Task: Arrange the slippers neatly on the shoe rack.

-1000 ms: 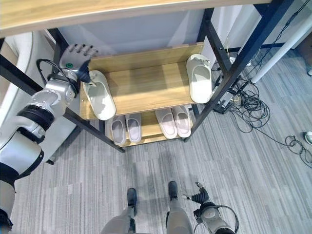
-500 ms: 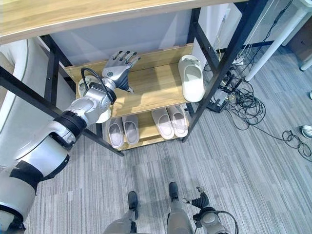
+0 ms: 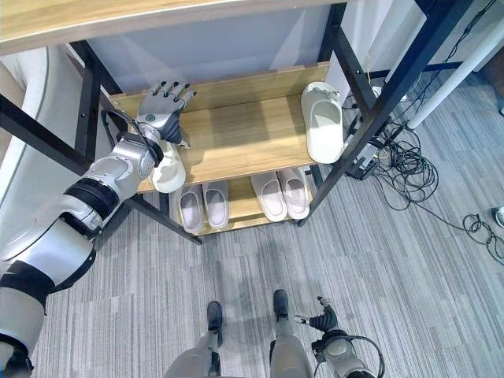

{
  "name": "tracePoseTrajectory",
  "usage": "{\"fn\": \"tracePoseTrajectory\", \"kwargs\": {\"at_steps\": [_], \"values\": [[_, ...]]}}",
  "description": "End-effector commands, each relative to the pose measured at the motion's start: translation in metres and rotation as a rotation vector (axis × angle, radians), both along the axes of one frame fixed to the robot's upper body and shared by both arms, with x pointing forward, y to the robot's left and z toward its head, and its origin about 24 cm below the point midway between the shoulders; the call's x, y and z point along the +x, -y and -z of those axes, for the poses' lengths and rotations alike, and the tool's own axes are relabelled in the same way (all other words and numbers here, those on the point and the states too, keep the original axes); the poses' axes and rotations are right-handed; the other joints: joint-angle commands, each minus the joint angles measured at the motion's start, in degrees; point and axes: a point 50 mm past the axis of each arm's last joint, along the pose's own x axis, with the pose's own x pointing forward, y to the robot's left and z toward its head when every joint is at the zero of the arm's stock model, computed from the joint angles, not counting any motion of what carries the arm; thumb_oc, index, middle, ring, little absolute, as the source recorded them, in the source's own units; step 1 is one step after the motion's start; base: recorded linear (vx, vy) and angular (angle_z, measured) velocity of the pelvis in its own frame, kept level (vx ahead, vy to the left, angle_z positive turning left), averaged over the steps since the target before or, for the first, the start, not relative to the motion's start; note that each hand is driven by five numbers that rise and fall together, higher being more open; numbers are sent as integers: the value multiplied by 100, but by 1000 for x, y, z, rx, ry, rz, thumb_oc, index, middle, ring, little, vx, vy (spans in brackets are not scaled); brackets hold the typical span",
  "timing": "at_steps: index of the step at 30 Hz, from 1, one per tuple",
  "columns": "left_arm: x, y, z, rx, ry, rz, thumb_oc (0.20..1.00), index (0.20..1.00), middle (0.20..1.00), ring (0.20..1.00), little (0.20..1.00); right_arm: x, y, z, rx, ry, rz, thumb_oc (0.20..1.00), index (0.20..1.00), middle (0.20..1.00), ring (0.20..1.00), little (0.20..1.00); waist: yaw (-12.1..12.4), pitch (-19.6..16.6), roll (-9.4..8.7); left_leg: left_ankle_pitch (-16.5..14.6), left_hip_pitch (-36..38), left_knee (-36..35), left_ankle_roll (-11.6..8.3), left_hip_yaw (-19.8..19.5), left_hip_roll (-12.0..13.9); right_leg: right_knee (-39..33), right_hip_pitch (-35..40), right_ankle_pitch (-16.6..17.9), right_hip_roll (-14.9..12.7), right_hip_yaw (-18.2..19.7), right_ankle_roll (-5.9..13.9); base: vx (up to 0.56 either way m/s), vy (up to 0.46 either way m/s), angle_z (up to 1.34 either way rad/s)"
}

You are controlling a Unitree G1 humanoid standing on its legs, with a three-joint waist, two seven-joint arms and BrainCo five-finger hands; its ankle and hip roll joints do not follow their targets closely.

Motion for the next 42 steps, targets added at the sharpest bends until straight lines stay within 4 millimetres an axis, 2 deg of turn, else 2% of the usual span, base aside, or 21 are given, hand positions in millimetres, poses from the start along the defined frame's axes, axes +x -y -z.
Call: {"fn": "tracePoseTrajectory", "kwargs": {"at_steps": [1, 7, 9, 21, 28, 36, 42], "values": [[3, -24, -48, -89, 130, -101, 1000, 1000, 1000, 1000, 1000, 21, 0, -12, 0, 86, 12, 1000, 1000, 1000, 1000, 1000, 71, 316, -73, -262, -187, 27, -216, -368, -34, 167, 200, -374, -436, -107, 625, 0, 0, 0], [1, -26, -53, -104, 157, -96, 1000, 1000, 1000, 1000, 1000, 24, -1, -13, 9, 98, 21, 1000, 1000, 1000, 1000, 1000, 89, 372, -130, -249, -265, 27, -219, -385, -24, 157, 136, -358, -424, -109, 627, 0, 0, 0], [-1, -27, -61, -96, 179, -87, 1000, 1000, 1000, 1000, 1000, 26, -4, -14, 18, 99, 17, 1000, 1000, 1000, 1000, 1000, 116, 368, -168, -248, -302, 27, -226, -391, -19, 133, 118, -349, -409, -120, 624, 0, 0, 0], [-7, -25, -80, -96, 252, -61, 1000, 1000, 1000, 1000, 1000, 18, -2, -11, 22, 80, 15, 1000, 1000, 1000, 1000, 1000, 142, 300, -235, -303, -271, 27, -218, -432, -3, 148, 140, -394, -400, -164, 618, 4, 0, 1], [-9, -34, -82, -118, 267, -77, 1000, 1000, 1000, 1000, 1000, 26, -4, -14, 10, 97, -5, 1000, 1000, 1000, 1000, 1000, 188, 349, -225, -291, -300, 27, -209, -444, -8, 174, 86, -401, -397, -164, 614, 0, 0, 0], [-11, -40, -101, -142, 315, -98, 1000, 1000, 1000, 1000, 1000, 29, -5, -15, 1, 102, -18, 1000, 1000, 1000, 1000, 1000, 222, 437, -343, -244, -434, 27, -211, -494, 5, 153, 16, -366, -378, -203, 613, 1, 2, 3], [-11, -47, -100, -141, 309, -124, 1000, 1000, 1000, 1000, 1000, 30, -7, -15, 3, 100, -24, 1000, 1000, 1000, 1000, 1000, 243, 469, -380, -229, -474, 27, -210, -512, 14, 163, -23, -364, -363, -214, 607, 1, 1, 1]]}}
